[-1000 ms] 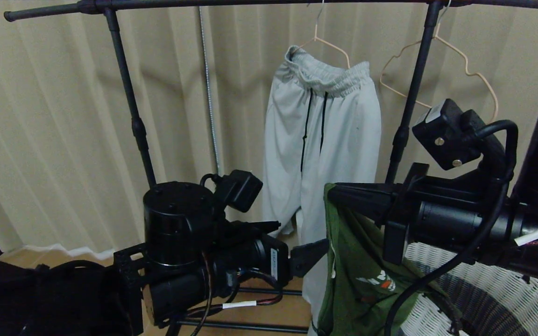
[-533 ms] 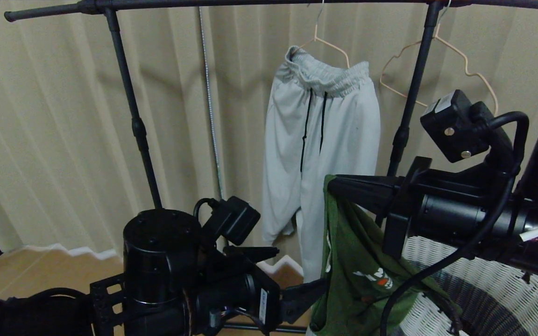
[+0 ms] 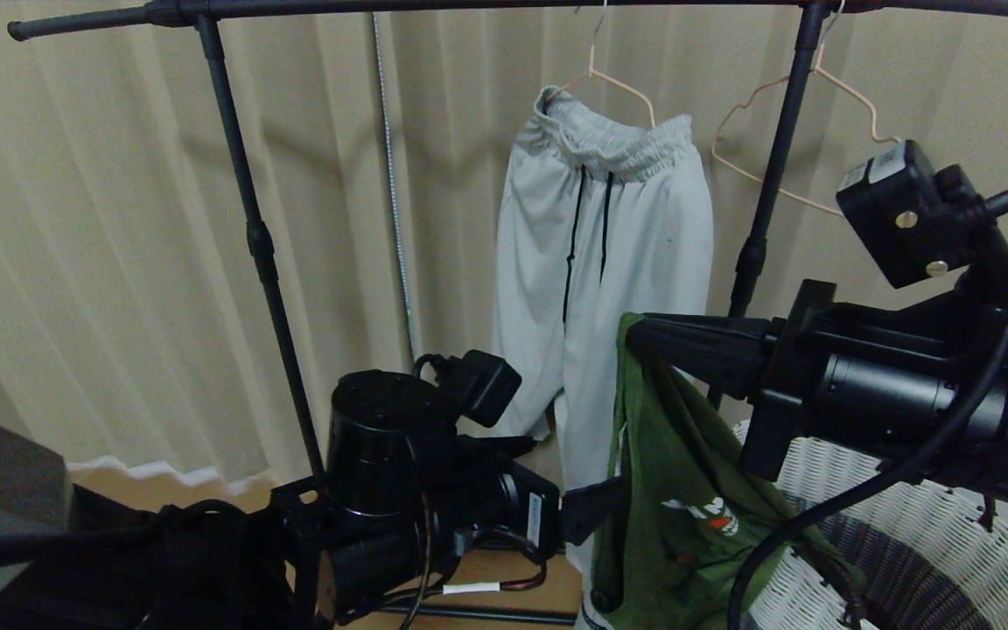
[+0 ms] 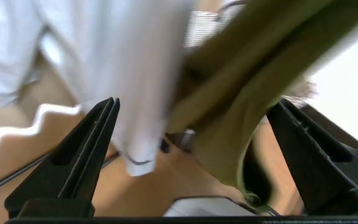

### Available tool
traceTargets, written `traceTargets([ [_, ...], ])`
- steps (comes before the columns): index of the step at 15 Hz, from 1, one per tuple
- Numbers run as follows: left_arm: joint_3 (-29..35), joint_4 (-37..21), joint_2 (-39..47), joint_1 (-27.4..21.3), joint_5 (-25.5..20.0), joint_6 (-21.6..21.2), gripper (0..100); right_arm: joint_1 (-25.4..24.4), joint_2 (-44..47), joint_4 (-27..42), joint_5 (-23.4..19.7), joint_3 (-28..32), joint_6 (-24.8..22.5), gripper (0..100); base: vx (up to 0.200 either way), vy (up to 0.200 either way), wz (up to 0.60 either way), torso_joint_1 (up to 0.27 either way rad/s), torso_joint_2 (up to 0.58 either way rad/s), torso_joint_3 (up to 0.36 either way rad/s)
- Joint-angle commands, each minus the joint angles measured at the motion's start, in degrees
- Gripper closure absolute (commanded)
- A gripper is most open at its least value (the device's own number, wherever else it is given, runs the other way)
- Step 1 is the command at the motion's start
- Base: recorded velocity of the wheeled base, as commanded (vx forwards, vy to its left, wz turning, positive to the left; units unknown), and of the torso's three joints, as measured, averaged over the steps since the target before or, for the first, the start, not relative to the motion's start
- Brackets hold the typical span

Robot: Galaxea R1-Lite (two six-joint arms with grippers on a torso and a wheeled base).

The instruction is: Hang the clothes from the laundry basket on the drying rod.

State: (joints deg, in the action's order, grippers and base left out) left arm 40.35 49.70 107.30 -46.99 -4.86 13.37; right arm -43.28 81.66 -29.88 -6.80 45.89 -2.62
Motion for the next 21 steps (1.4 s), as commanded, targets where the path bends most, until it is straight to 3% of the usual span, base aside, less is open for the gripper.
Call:
traceTargets([
  [1, 1.8, -0.1, 4.4, 0.2, 2.1, 0.0, 0, -0.1, -1.2, 0.0, -0.1, 0.2, 0.0, 100, 0.000, 0.000, 0.00, 0.000, 0.00, 0.000],
  [6, -3.7, -0.5, 4.6, 0.3, 3.6, -3.8, 0, 0.5, -1.2, 0.0, -0.1, 2.2, 0.2, 100, 0.000, 0.000, 0.00, 0.000, 0.00, 0.000],
  [10, -6.2, 0.1, 4.2, 0.3, 7.0, -4.1, 0, 0.9, -1.2, 0.0, 0.0, 2.3, 0.3, 100, 0.000, 0.000, 0.00, 0.000, 0.00, 0.000],
  [11, -6.6, 0.1, 3.7, 0.3, 7.0, -4.1, 100, 1.0, -1.2, 0.0, 0.0, 2.4, 0.3, 100, 0.000, 0.000, 0.00, 0.000, 0.00, 0.000],
  [14, -7.2, 0.5, 2.6, 0.2, 7.1, -4.3, 100, 1.4, -0.5, 0.5, 0.0, 4.1, 0.3, 100, 0.000, 0.000, 0.00, 0.000, 0.00, 0.000],
  [15, -9.4, 3.1, 0.5, 0.3, 7.1, -4.6, 100, 2.0, 0.3, 0.6, 0.0, 4.8, 0.3, 100, 0.000, 0.000, 0.00, 0.000, 0.00, 0.000],
  [18, -15.6, 7.9, -5.4, 0.9, 7.1, -12.1, 100, 3.0, 1.0, 0.6, 0.0, 5.1, 0.3, 100, 0.000, 0.000, 0.00, 0.000, 0.00, 0.000],
  [20, -14.0, 4.4, -11.4, 5.1, 7.1, -13.5, 100, 3.5, 0.9, 0.8, 0.3, 5.1, 0.4, 100, 0.000, 0.000, 0.00, 0.000, 0.00, 0.000],
  [21, -9.9, -2.1, -15.9, 7.4, 7.2, -13.6, 100, 4.4, 0.8, 0.9, 0.3, 4.7, 0.4, 100, 0.000, 0.000, 0.00, 0.000, 0.00, 0.000],
])
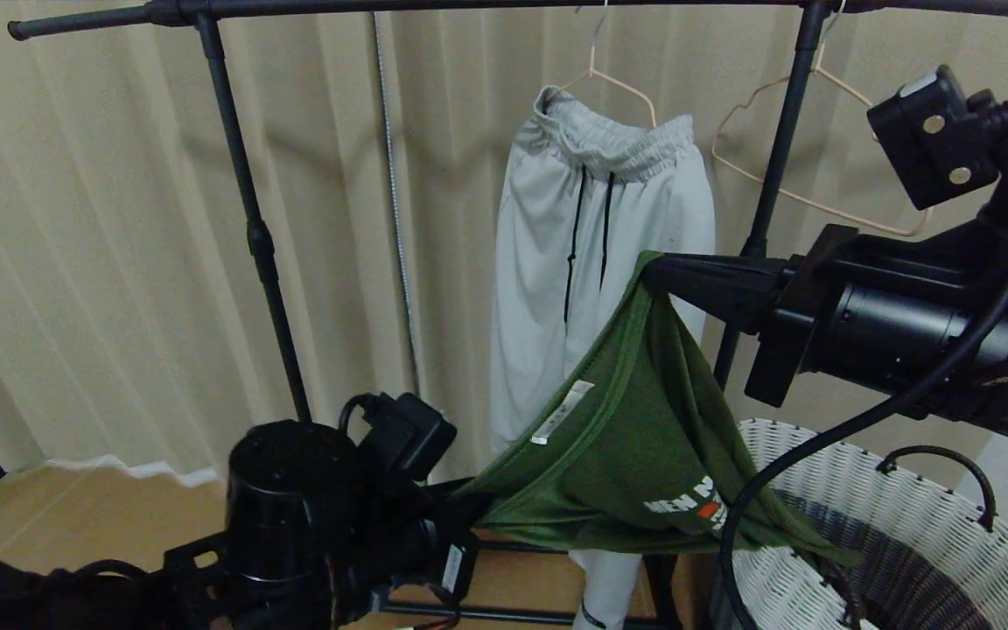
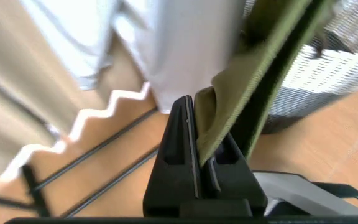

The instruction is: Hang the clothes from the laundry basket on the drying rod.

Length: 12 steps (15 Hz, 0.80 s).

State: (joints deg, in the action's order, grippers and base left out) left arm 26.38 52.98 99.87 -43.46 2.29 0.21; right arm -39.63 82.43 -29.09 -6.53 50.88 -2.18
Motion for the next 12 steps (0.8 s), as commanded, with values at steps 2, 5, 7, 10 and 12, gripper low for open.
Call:
traceTargets([
  [2, 17.5, -24.2, -15.8, 6.9, -0.4, -0.5, 100, 3.2, 0.0, -0.5, 0.5, -2.9, -0.2, 100, 0.000, 0.000, 0.00, 0.000, 0.00, 0.000],
  [5, 39.1, -44.3, -18.0, 11.0, -0.4, -0.5, 100, 9.1, -1.6, -0.8, 0.3, -2.0, -0.1, 100, 0.000, 0.000, 0.00, 0.000, 0.00, 0.000],
  [7, 47.6, -52.6, -17.5, 12.7, -0.4, -0.5, 100, 11.4, -2.5, -0.8, 0.2, -0.7, -0.1, 100, 0.000, 0.000, 0.00, 0.000, 0.00, 0.000],
  [10, 52.2, -55.0, -16.0, 12.9, -0.3, -0.2, 100, 15.2, -2.8, -0.4, 0.0, 4.6, -0.1, 100, 0.000, 0.000, 0.00, 0.000, 0.00, 0.000],
  [12, 49.9, -52.2, -15.3, 10.5, 0.0, 0.0, 100, 16.8, -2.9, -0.3, 0.0, 6.1, -0.1, 100, 0.000, 0.000, 0.00, 0.000, 0.00, 0.000],
])
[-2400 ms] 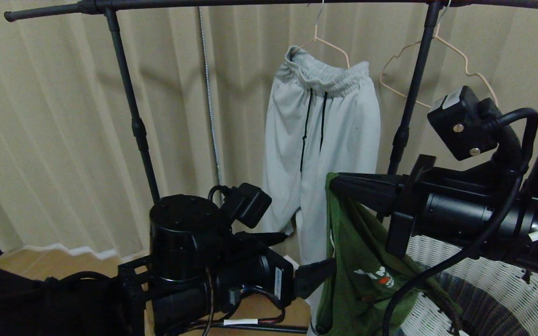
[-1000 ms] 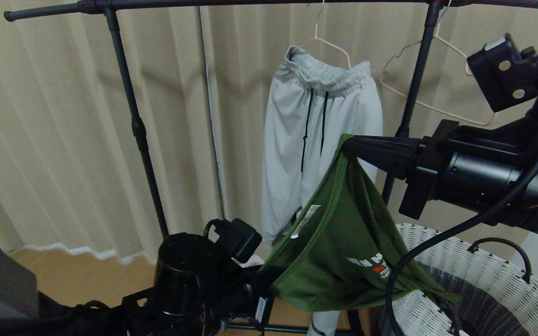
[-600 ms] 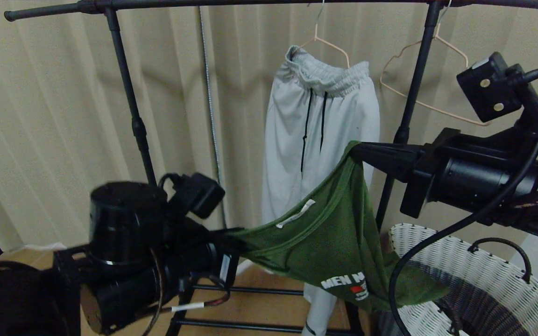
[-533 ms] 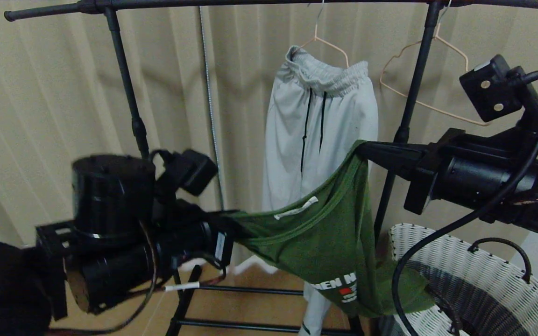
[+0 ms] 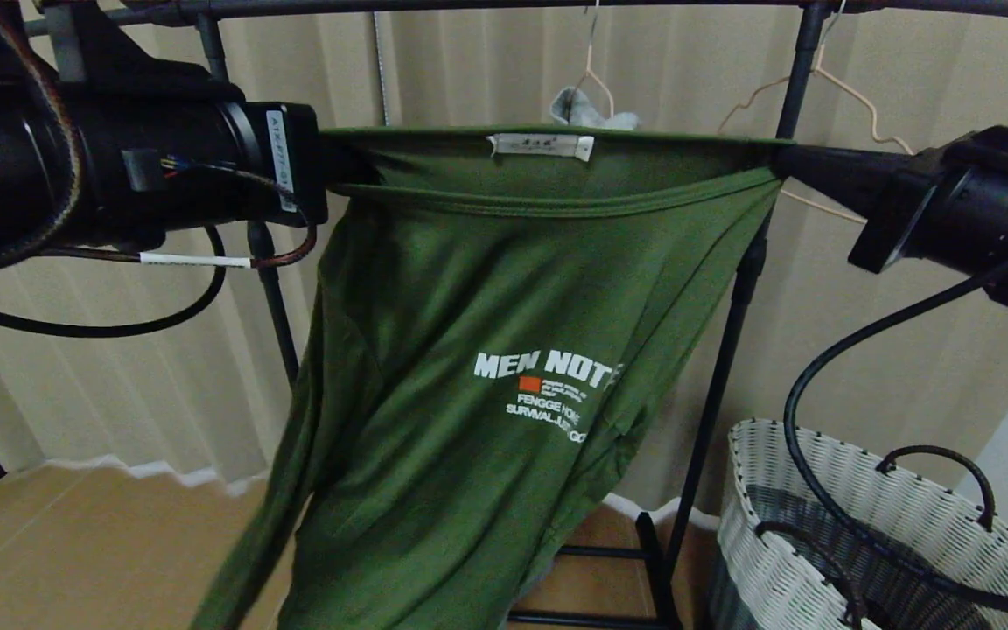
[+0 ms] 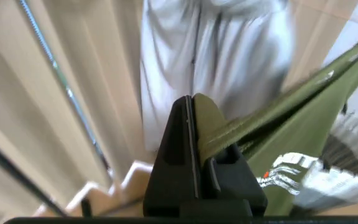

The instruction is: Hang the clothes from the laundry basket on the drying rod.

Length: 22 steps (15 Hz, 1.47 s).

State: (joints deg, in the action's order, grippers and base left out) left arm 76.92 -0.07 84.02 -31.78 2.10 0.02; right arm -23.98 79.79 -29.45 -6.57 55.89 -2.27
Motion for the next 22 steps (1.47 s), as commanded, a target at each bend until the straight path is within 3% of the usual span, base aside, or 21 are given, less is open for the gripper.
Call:
traceTargets([
  [1, -3.5, 3.6, 0.3, -2.4, 0.3, 0.6, 100, 1.8, -0.4, -0.1, 0.1, 0.4, 0.0, 100, 0.000, 0.000, 0.00, 0.000, 0.00, 0.000],
  [4, -9.3, 10.5, 0.2, -3.6, 0.8, 0.7, 100, 2.1, -0.6, -0.3, 0.0, -1.8, 0.1, 100, 0.000, 0.000, 0.00, 0.000, 0.00, 0.000],
  [15, -9.6, 10.5, -2.2, -5.2, 1.8, 0.7, 100, 2.1, -2.4, 0.4, 0.2, -2.5, 0.0, 100, 0.000, 0.000, 0.00, 0.000, 0.00, 0.000],
  [22, -6.6, 10.9, 2.0, -5.1, 1.9, 0.8, 100, 1.4, -13.3, 4.7, -1.0, -8.1, 1.5, 100, 0.000, 0.000, 0.00, 0.000, 0.00, 0.000],
])
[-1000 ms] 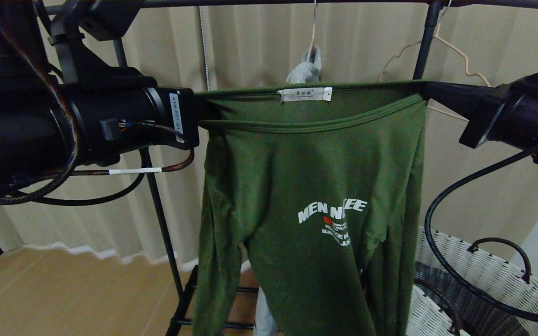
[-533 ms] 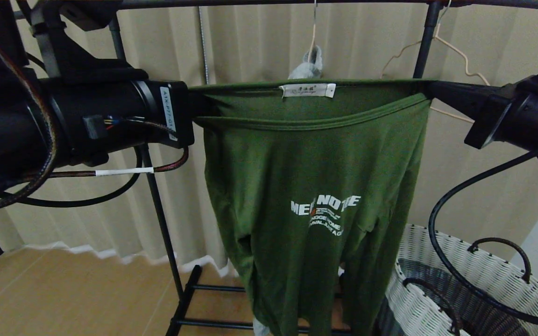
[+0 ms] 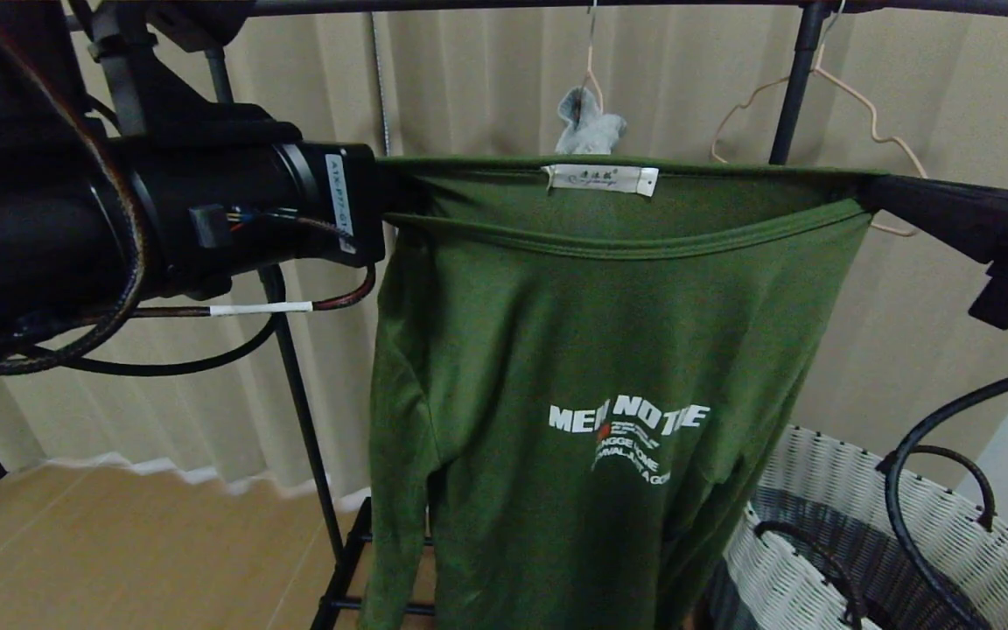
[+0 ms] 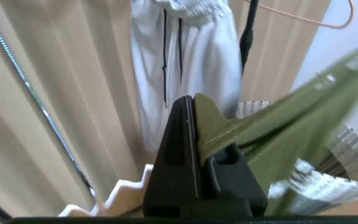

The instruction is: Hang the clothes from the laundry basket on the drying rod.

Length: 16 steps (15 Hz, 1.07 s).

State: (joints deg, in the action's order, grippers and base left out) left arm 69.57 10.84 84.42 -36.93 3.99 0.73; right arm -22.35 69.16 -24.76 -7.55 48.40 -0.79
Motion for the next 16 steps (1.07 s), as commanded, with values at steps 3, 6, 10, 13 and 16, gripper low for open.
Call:
traceTargets([
  [3, 7.0, 0.0, 8.3, 0.4, 4.4, 0.1, 100, -3.6, -7.2, 0.4, -6.7, -3.1, 2.6, 100, 0.000, 0.000, 0.00, 0.000, 0.00, 0.000],
  [6, 11.4, 0.0, 12.2, 1.2, 5.2, 0.1, 100, -5.6, -10.1, 0.4, -11.8, -6.5, 3.1, 100, 0.000, 0.000, 0.00, 0.000, 0.00, 0.000],
  [10, 12.9, 0.1, 14.4, 1.2, 5.1, 0.1, 100, -6.5, -11.4, 0.4, -15.0, -8.1, 3.2, 100, 0.000, 0.000, 0.00, 0.000, 0.00, 0.000],
  [13, 11.6, -0.3, 13.6, 1.2, 5.0, 0.1, 100, -6.3, -11.0, 0.4, -14.5, -8.3, 3.1, 100, 0.000, 0.000, 0.00, 0.000, 0.00, 0.000],
  [16, 11.5, -5.5, 8.7, 1.2, 4.5, -0.4, 100, -2.4, -7.8, 0.4, -14.3, -6.8, 2.0, 100, 0.000, 0.000, 0.00, 0.000, 0.00, 0.000],
])
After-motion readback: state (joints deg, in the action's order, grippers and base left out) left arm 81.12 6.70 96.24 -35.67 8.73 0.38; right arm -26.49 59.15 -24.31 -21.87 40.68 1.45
